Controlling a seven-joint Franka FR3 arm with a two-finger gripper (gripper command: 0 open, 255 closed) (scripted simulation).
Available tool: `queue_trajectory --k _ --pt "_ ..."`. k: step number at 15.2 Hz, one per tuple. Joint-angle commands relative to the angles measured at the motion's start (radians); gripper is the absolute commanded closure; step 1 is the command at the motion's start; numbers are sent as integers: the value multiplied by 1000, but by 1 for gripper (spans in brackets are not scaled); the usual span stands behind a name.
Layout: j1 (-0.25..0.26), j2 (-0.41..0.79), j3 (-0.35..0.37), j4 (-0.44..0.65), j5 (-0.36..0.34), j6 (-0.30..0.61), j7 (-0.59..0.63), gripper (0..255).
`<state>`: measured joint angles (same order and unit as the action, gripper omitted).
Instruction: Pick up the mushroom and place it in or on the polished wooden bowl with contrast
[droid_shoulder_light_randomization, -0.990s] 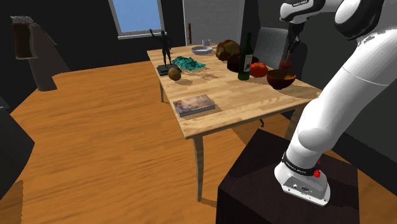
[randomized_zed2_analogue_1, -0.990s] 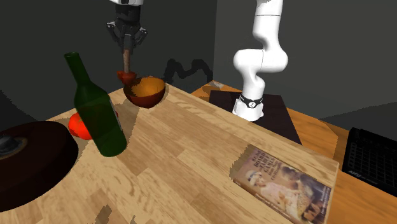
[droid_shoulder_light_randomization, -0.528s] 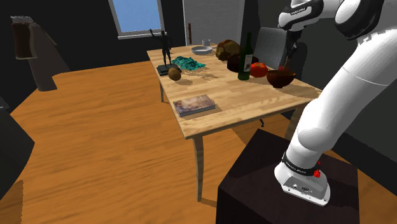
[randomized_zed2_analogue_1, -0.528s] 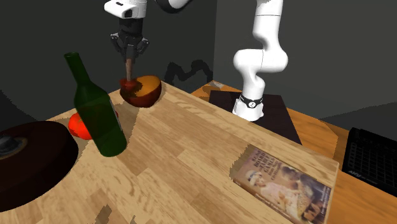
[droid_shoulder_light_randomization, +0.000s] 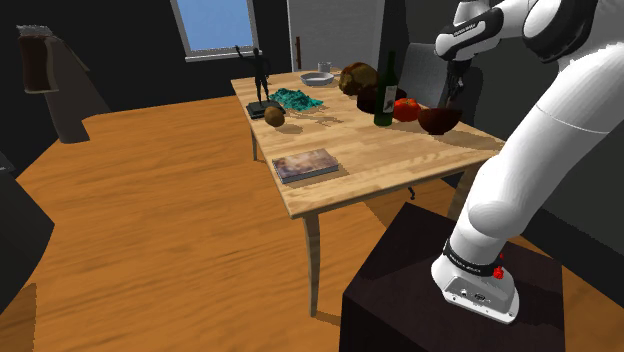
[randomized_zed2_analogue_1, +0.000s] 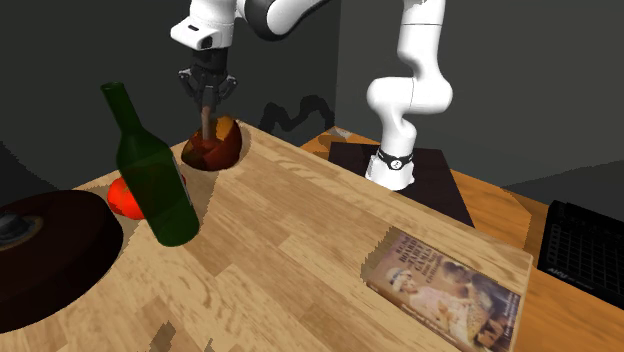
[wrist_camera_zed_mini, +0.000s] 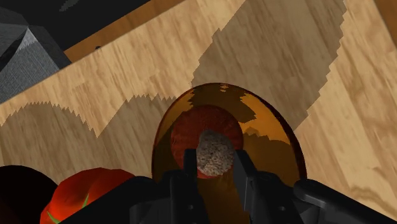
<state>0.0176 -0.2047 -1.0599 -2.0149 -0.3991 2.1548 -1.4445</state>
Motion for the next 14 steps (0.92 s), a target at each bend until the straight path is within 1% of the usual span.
queue_trajectory --k 1,6,7,12,14 --pt "1 3 -3 -4 2 7 -1 255" --pt "1 3 -3 -4 2 7 -1 255" --pt "1 3 -3 -3 2 7 -1 0" --pt "1 3 -3 -4 2 7 -1 0" --pt "-13 -47 45 29 -34 -68 24 0"
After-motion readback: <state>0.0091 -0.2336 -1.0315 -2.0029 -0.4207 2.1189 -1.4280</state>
